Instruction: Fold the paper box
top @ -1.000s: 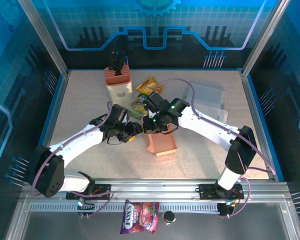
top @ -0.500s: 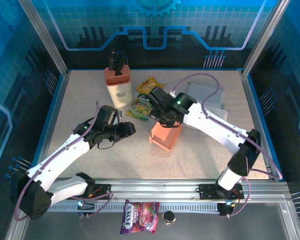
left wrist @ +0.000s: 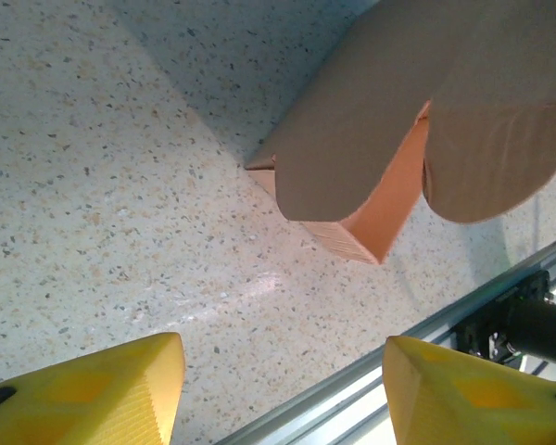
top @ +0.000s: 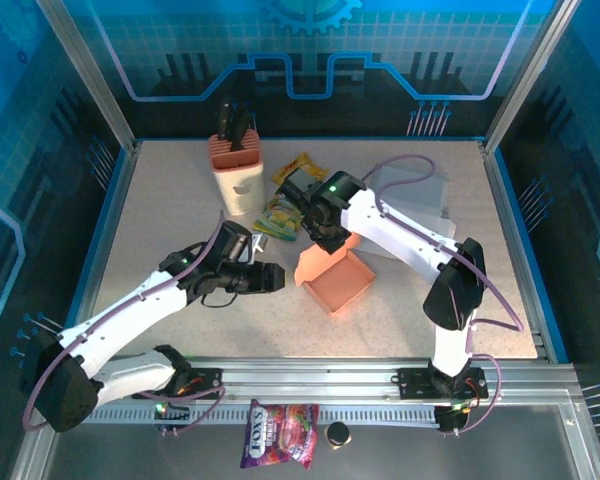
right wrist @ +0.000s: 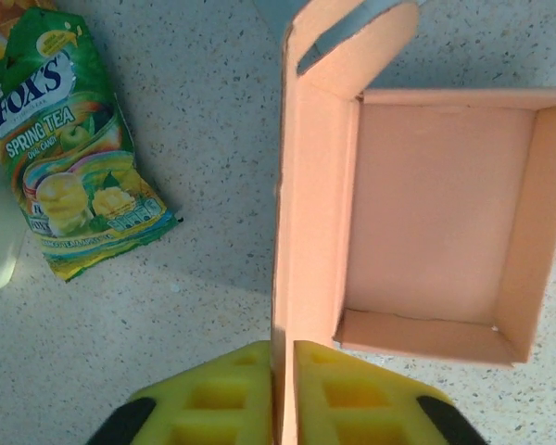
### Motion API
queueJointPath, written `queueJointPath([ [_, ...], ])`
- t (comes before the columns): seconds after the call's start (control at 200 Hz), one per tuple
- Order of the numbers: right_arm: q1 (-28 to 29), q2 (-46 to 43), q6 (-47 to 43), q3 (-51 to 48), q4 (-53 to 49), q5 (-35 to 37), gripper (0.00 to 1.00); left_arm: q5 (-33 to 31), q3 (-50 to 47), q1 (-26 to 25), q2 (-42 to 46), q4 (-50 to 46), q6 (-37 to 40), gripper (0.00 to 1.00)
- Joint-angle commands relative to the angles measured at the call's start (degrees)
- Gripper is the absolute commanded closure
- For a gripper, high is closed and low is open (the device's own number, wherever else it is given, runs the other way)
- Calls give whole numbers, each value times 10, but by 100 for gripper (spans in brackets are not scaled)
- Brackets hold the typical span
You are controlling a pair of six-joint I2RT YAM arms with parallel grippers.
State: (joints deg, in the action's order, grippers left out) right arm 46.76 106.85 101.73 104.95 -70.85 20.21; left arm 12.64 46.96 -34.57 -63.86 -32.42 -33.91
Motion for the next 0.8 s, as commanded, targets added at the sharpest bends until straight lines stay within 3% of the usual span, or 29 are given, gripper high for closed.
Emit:
queueJointPath([
  [0.0,-8,-10,-3,-16,5,3,65,-9,-9,-4,-8,15,28,41],
  [0.22,-22,-78,-131,-76,76,24,52,-7,-17,-30,-20,47,33,38],
  [0.38,-47,-184,-346,-168,184,31,46,-33,-17,-43,-38,54,31,38],
  [0.485,-86,-277,-529,-271,292,-53,39,-57,-14,-52,-47,62,26,38],
  [0.55,-128,-324,-603,-329,317,-131,43,-77,-13,-60,-55,68,22,39],
  [0.795,-287,-388,-663,-470,290,-266,52,-136,-7,-70,-90,102,16,46],
])
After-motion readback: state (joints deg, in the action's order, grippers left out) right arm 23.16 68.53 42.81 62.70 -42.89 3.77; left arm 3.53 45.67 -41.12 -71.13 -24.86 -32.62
